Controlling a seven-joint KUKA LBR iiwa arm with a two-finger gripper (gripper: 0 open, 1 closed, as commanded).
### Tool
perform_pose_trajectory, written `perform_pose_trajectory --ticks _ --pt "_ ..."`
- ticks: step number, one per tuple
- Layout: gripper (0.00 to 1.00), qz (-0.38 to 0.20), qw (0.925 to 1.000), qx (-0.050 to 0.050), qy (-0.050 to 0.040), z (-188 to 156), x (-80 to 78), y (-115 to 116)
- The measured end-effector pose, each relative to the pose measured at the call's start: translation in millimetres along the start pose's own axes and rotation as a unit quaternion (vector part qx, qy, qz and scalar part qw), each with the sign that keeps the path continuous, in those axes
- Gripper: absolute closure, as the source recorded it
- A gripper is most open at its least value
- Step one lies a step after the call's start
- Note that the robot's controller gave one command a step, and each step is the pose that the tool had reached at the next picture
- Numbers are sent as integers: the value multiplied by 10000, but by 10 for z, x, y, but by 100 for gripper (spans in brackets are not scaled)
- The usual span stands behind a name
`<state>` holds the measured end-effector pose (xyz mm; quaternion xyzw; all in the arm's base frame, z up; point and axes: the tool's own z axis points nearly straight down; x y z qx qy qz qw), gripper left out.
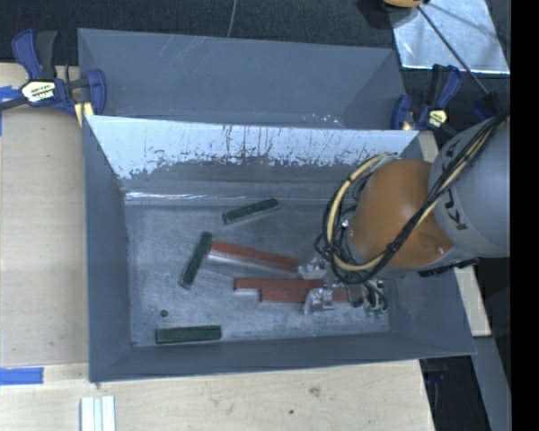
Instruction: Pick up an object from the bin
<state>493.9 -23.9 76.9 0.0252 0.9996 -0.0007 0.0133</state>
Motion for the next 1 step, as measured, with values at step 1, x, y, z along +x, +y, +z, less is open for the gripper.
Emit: perform_pose_trajectory --ticks 1 --pt "100 15 10000 -6 82 -1746 -160 97"
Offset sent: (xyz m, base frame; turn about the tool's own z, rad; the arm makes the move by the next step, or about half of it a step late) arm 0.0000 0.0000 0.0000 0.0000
